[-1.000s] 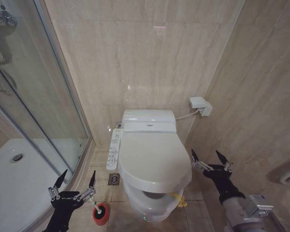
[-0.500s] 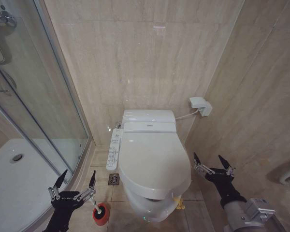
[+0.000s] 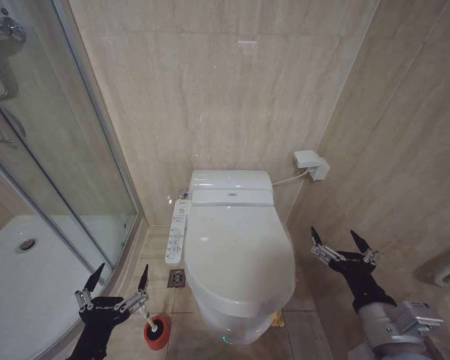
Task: Open the toilet lid, clean the toilet bowl with a toilet brush, close the toilet lid, and flush.
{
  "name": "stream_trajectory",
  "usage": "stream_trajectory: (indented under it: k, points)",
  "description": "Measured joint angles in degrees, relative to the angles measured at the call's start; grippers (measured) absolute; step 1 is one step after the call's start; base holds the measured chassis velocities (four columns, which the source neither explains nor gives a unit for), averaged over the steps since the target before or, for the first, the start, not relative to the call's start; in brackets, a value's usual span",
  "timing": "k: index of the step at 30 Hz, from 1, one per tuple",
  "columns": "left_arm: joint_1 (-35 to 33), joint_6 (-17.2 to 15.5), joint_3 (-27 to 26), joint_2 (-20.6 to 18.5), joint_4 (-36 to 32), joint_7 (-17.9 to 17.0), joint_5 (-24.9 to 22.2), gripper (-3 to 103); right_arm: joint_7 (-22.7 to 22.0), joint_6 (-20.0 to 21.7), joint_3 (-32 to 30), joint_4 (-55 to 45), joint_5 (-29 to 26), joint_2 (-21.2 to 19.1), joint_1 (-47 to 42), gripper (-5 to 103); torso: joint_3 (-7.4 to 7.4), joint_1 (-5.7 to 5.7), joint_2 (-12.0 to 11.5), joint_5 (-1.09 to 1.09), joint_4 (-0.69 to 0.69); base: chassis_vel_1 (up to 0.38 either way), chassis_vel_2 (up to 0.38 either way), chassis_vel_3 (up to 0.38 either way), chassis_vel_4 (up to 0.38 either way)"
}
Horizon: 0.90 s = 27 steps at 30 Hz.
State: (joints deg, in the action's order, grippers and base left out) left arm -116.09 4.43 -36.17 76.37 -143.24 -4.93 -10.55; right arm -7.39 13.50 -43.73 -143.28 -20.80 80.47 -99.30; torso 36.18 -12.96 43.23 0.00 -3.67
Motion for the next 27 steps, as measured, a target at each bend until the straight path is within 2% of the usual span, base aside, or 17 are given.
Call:
stream_trajectory:
  k: [27]
  points:
    - [0.0, 0.0, 0.0, 0.0, 0.0, 0.0, 0.0, 100, -0.4, 1.1, 0.2, 0.0, 0.0, 0.6, -0.6, 100, 0.0, 0.0, 0.0, 0.0, 0.0, 0.0, 0.0, 0.0, 0.0]
